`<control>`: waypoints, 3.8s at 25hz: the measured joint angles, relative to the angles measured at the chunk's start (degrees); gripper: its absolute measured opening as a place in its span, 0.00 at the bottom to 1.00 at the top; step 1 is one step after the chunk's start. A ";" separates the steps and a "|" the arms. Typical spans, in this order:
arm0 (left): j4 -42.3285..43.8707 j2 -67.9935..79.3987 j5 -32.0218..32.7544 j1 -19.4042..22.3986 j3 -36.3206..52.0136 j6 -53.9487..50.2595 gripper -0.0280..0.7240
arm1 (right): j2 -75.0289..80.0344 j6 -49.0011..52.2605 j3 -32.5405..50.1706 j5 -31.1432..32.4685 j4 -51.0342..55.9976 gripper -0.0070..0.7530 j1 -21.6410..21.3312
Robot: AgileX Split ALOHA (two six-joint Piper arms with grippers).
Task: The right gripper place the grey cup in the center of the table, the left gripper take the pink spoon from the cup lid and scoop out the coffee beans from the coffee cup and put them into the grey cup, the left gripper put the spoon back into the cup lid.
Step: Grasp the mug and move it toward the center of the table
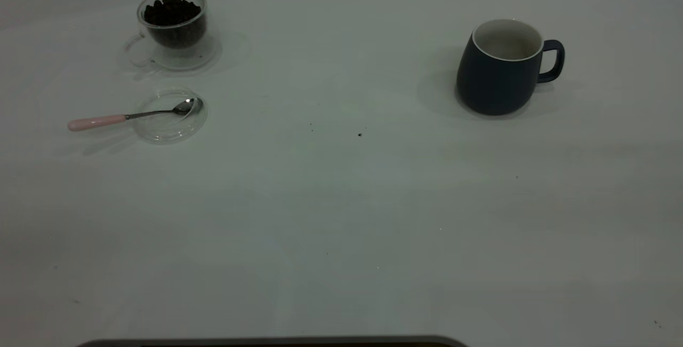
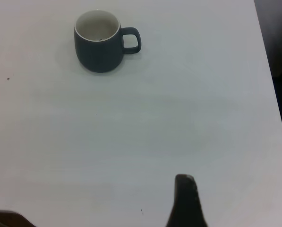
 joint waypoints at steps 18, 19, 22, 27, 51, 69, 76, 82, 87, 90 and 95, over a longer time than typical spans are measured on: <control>0.00 0.00 0.00 0.00 0.00 -0.08 0.77 | 0.00 0.00 0.00 0.00 0.00 0.79 0.00; 0.00 0.00 0.00 0.00 0.00 -0.08 0.77 | 0.00 0.00 0.00 0.00 0.00 0.79 0.00; 0.00 0.00 0.00 0.00 0.00 -0.08 0.77 | 0.00 0.00 0.00 0.00 0.00 0.79 0.00; 0.00 0.00 0.00 0.00 0.00 -0.08 0.77 | 0.00 0.00 0.00 0.00 0.00 0.79 0.00; 0.00 0.00 0.00 0.00 0.00 0.03 0.77 | 23.35 -10.74 -2.48 -13.32 5.41 0.79 0.00; 0.00 0.00 -0.02 0.00 0.00 0.03 0.77 | 82.51 -40.49 -17.62 -39.92 5.70 0.79 0.68; 0.00 0.00 -0.02 0.00 0.00 0.03 0.77 | 100.31 -49.15 -26.43 -45.08 5.60 0.79 2.24; 0.00 0.00 -0.02 0.00 0.00 0.03 0.77 | 113.55 -57.31 -34.52 -47.53 5.20 0.79 2.65; 0.00 0.00 -0.02 0.00 0.00 -0.09 0.77 | 122.62 -62.64 -41.23 -48.73 4.48 0.79 3.94; 0.00 0.00 -0.02 0.00 0.00 -0.09 0.77 | 126.57 -66.12 -45.14 -48.99 4.37 0.79 4.11; 0.00 0.00 -0.02 0.00 0.00 -0.09 0.77 | 130.93 -70.05 -50.16 -49.33 4.21 0.79 5.24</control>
